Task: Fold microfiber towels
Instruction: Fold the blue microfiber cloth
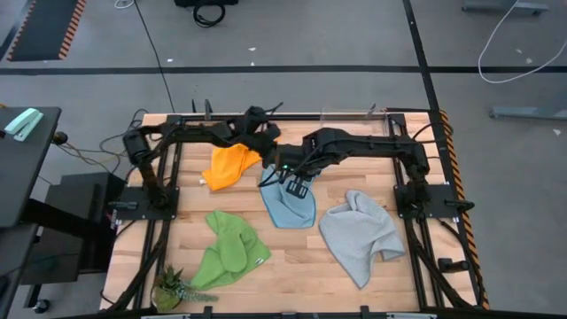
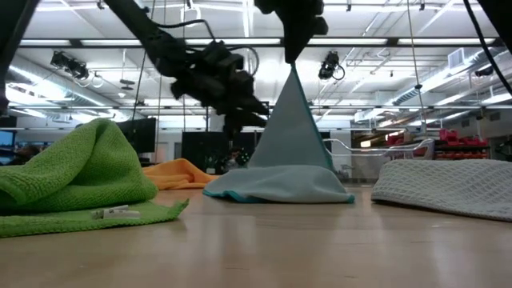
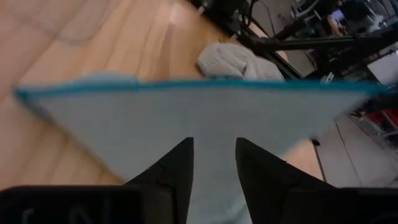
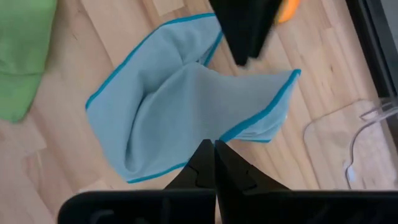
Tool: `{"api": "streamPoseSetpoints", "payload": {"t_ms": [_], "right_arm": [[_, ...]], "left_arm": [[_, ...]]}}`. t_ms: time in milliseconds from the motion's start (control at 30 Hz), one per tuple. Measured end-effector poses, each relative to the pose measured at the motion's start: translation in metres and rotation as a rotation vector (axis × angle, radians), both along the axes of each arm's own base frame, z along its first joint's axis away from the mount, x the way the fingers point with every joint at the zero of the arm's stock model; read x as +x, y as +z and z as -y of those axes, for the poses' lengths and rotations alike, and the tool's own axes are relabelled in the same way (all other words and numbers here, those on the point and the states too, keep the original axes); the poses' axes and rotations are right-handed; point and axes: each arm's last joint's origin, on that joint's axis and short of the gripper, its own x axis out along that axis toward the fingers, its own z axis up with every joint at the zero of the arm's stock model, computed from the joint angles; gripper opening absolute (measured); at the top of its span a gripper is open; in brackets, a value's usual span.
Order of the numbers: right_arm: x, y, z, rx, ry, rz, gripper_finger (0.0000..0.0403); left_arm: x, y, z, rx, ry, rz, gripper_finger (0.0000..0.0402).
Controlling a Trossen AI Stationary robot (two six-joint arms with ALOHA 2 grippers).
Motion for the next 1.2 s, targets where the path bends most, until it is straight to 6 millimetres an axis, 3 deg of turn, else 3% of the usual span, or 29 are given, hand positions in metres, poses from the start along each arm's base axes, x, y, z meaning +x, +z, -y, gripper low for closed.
{"api": "streamPoseSetpoints", "payload": {"t_ms": [167,333,633,1000,1200], "right_arm": [[-0.005,0.004,0.000,0.015,-0.029,0.000,0.0000],[-0.007,0.004,-0.006,0.032,-0.014,-0.023,0.0000],[-0.014,0.008,-0.012,0.027,0.037,-0.041,0.0000],[-0.016,0.012,-0.014,0.063,0.138,-0.047,0.0000],[-0.016,0.012,-0.014,0.076,0.151,-0.049,0.0000]], "left_arm": [[0.031,0.006,-0.007,0.039,-0.043,0.005,0.0136],[0.047,0.007,-0.011,0.110,-0.106,0.003,0.0137],[0.047,0.001,-0.008,0.527,-0.299,0.056,0.0117],[0.049,0.000,-0.005,0.761,-0.373,0.069,0.0114],[0.055,-0.001,0.000,0.922,-0.320,-0.019,0.0112]]}}
